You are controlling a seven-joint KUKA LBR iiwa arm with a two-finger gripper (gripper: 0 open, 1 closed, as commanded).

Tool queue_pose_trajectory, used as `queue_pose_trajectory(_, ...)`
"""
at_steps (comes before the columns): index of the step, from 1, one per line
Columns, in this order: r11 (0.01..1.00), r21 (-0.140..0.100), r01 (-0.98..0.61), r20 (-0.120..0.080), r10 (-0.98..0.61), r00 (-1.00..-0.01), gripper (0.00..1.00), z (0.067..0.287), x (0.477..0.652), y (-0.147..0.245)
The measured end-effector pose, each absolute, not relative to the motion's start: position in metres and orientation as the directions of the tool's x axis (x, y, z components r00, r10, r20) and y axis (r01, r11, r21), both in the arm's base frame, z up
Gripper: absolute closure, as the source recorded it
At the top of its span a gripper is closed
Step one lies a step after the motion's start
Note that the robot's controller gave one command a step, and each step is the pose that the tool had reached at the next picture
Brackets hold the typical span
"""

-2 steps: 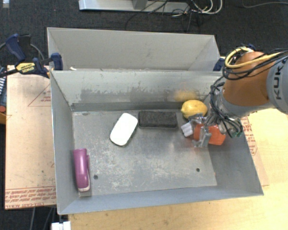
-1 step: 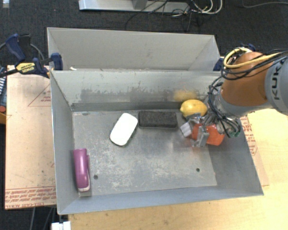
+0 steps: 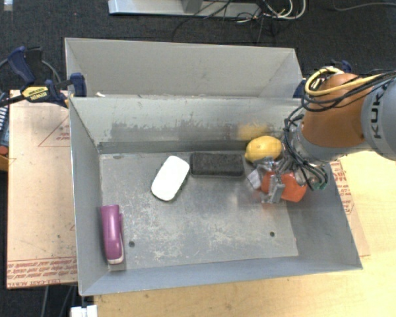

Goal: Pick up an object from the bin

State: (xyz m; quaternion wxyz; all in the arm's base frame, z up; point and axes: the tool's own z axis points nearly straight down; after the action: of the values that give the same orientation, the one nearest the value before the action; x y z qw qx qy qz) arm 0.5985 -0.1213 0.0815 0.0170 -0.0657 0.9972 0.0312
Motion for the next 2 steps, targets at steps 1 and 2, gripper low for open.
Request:
queue_pose_trajectory(1,0.989,0.061,-0.135,-0.037,-0.133,-0.99,1.0,0.0796,0.598,-0.1198)
queue_pose_trajectory(2,0.989,0.061,-0.135,-0.037,-0.133,-0.99,1.0,0.0796,0.5979,-0.1198)
